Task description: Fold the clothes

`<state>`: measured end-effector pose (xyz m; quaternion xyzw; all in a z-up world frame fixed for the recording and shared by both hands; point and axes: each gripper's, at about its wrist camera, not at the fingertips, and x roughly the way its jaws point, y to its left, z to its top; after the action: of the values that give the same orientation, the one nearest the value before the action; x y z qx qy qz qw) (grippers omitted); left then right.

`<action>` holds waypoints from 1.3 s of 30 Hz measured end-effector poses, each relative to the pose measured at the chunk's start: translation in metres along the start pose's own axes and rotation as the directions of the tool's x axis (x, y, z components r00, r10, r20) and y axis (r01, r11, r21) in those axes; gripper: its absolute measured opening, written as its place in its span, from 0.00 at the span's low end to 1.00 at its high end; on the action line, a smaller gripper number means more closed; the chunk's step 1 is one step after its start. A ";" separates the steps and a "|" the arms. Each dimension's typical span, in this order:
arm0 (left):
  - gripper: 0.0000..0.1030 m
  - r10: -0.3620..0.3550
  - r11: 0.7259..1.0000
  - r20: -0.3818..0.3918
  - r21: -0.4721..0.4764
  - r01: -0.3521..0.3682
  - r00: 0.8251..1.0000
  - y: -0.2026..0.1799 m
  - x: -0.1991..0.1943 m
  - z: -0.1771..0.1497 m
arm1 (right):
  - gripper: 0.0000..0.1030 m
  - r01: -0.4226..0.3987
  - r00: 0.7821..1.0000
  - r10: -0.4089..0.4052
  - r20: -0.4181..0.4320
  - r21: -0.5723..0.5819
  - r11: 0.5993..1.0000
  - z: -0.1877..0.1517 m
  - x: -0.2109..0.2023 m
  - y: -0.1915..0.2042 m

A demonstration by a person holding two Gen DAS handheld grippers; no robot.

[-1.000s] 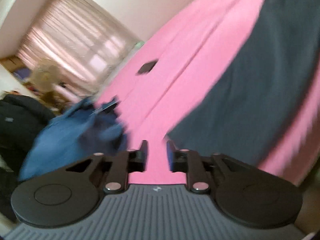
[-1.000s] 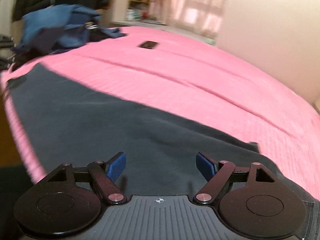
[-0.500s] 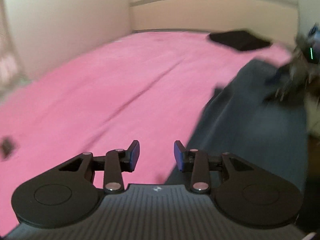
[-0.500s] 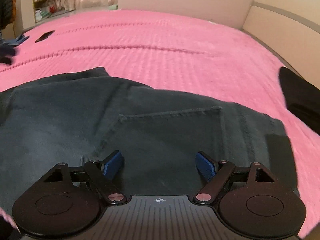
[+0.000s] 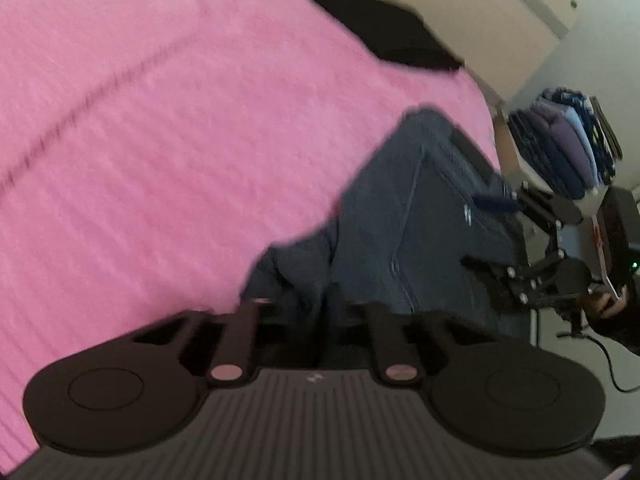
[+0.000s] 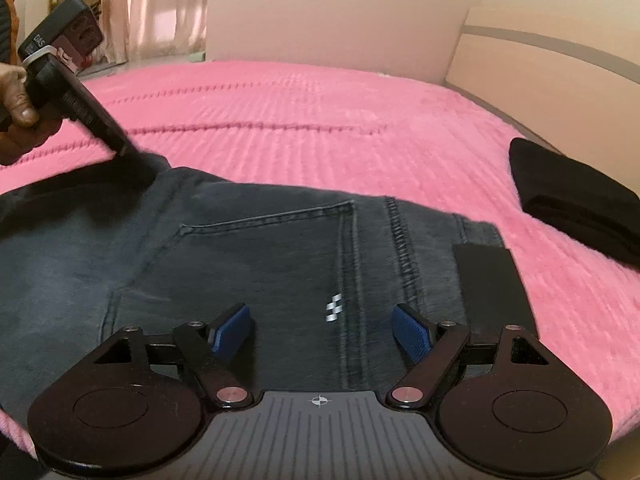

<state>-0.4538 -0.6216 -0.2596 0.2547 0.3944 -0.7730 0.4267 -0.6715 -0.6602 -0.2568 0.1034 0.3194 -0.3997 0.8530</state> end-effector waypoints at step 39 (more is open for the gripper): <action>0.04 0.392 0.904 0.104 -0.226 -0.362 0.914 -0.007 -0.115 -0.167 | 0.88 -0.156 0.988 0.156 0.008 0.094 0.983 -0.012 -0.053 0.030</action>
<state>-0.3923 -0.4285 -0.2658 0.2239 0.3817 -0.6482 0.6198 -0.6797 -0.6030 -0.2351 0.1683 0.2908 -0.3465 0.8758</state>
